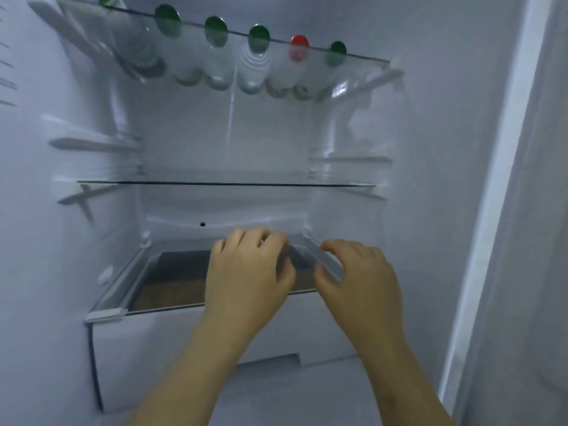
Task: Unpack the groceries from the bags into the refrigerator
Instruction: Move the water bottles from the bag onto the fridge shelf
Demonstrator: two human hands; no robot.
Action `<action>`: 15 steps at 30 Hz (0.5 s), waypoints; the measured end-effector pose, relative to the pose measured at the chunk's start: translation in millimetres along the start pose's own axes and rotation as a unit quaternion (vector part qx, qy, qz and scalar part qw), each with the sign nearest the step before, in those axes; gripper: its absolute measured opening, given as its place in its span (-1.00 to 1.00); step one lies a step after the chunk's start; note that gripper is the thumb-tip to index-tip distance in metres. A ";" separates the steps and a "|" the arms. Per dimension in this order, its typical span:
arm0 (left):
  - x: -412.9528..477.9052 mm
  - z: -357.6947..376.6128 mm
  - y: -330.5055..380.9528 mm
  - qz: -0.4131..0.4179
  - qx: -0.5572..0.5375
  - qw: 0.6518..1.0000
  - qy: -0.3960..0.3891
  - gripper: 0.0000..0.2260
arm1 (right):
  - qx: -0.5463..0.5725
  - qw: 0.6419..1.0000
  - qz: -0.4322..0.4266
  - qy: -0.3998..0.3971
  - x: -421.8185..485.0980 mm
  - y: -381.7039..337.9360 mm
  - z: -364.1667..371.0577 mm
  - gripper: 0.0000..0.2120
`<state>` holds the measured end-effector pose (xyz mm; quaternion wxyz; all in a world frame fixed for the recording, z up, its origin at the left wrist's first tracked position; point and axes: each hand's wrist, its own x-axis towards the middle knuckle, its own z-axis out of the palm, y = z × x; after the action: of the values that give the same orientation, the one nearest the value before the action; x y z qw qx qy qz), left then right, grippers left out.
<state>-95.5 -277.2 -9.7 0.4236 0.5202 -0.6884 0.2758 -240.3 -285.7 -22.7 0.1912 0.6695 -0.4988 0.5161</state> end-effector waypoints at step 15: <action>-133.3 39.8 49.4 0.007 -0.164 0.965 -0.205 -0.69 | -0.049 0.963 0.187 -0.187 -152.4 21.5 -44.7 -0.72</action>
<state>-140.9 -230.4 -142.0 0.3505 0.4847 -0.7999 0.0495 -276.6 -188.7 -145.0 0.0274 0.6390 -0.6665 0.3829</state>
